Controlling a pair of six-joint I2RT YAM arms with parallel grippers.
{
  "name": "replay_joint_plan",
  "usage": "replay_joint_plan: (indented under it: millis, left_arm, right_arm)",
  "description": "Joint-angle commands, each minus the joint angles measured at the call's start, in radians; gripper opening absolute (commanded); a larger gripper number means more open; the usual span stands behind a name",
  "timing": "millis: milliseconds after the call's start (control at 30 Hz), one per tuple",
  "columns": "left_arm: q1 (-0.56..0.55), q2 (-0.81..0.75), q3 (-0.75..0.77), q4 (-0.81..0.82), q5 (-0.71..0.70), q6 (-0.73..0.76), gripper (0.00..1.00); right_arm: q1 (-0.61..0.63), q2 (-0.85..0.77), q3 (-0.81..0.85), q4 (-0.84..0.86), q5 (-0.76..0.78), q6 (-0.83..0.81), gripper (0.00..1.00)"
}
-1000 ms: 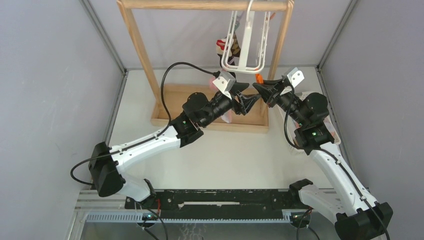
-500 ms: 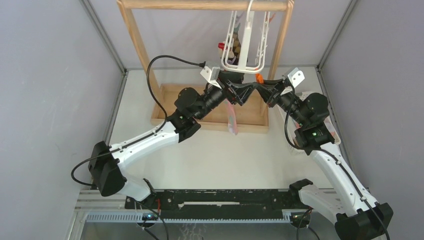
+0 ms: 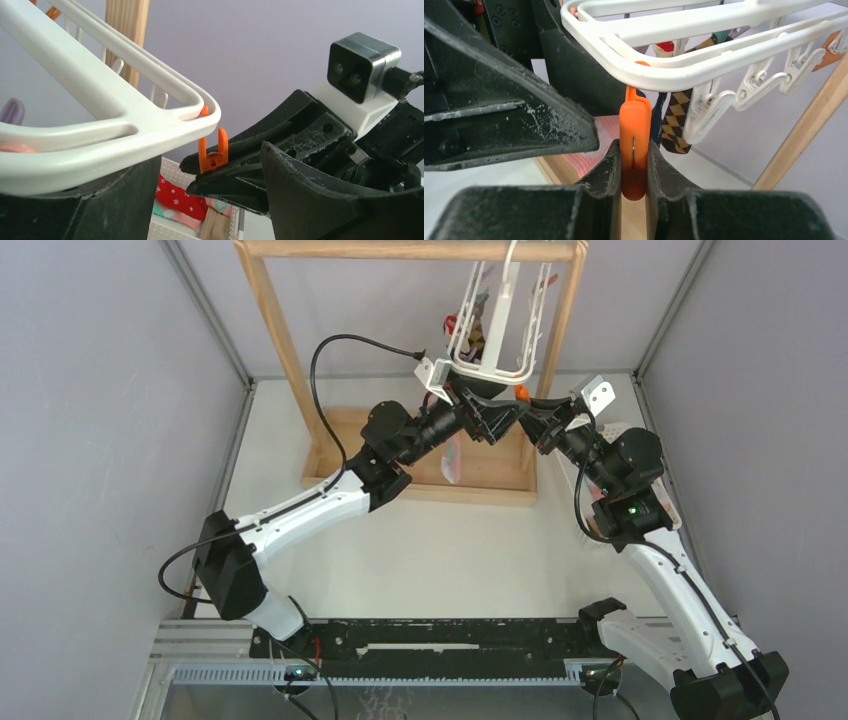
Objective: Clip the socks to the hanger
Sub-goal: Open the clamp at the hanger.
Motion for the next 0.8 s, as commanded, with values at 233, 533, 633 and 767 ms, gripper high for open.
replay_joint_plan:
  millis: [233, 533, 633, 767]
  left_arm:
    - [0.003, 0.038, 0.094, 0.050, 0.020, -0.020, 0.74]
    - [0.001, 0.035, 0.084, 0.056, 0.014, -0.029, 0.39]
    - [0.001, 0.033, 0.085, 0.060, 0.022, -0.051, 0.18]
    - [0.000, 0.031, 0.081, 0.077, 0.040, -0.075, 0.00]
  right_arm:
    - [0.013, 0.003, 0.034, 0.008, -0.028, 0.021, 0.00]
    - [0.020, 0.004, 0.033, 0.008, -0.028, 0.019, 0.00]
    - [0.023, 0.008, 0.033, 0.007, -0.027, 0.017, 0.00]
    - [0.025, 0.012, 0.033, 0.007, -0.027, 0.017, 0.00]
